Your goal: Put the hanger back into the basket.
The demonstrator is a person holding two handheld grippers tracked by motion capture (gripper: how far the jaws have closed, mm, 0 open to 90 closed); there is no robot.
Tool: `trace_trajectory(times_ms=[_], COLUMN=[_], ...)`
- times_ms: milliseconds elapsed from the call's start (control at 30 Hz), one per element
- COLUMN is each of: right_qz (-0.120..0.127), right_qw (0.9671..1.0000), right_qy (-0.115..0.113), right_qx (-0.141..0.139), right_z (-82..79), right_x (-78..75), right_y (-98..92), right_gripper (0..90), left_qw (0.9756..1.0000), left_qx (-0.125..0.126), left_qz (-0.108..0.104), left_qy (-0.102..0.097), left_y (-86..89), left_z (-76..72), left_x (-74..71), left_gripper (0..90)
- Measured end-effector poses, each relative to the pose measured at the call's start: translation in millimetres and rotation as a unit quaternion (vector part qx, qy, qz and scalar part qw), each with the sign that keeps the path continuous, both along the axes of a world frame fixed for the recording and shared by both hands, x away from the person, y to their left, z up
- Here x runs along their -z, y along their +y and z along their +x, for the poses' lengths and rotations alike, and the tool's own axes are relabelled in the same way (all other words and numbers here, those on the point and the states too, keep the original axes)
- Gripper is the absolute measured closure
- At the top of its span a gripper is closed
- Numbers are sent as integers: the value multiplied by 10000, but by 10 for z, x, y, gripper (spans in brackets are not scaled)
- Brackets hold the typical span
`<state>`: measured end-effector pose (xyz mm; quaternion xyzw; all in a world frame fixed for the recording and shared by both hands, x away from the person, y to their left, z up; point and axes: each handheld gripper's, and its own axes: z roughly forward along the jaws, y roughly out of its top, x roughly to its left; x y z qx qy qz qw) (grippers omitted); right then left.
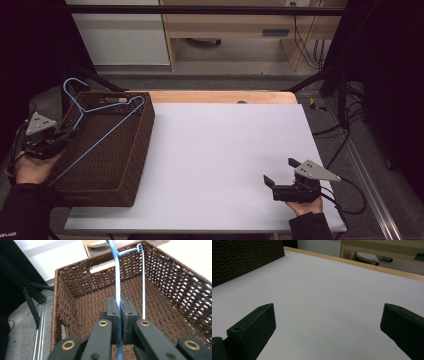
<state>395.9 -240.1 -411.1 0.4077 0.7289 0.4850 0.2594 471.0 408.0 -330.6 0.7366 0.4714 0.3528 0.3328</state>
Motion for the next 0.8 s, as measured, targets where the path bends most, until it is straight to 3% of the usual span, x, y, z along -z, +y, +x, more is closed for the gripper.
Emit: trace_trajectory(times_ms=[433, 500, 667, 800], right_qz=[4, 6, 10, 20], right_qw=[10000, 10000, 10000, 10000], right_qy=[-4, -5, -25, -29], right_qx=[3, 3, 9, 2], right_z=[-1, -1, 1, 0], right_x=[-1, -1, -1, -3], right_y=[-1, -1, -3, -8], right_gripper=[5, 5, 5, 5], left_qw=[9996, 9993, 9975, 9980], left_qx=[-86, -78, -49, -71], left_qz=[-48, -37, 27, -80], left_qy=[249, 362, 705, 628], left_y=[-4, -15, -45, -44], left_z=[73, 87, 124, 98], left_x=[321, 396, 435, 409], left_gripper=[863, 863, 848, 788])
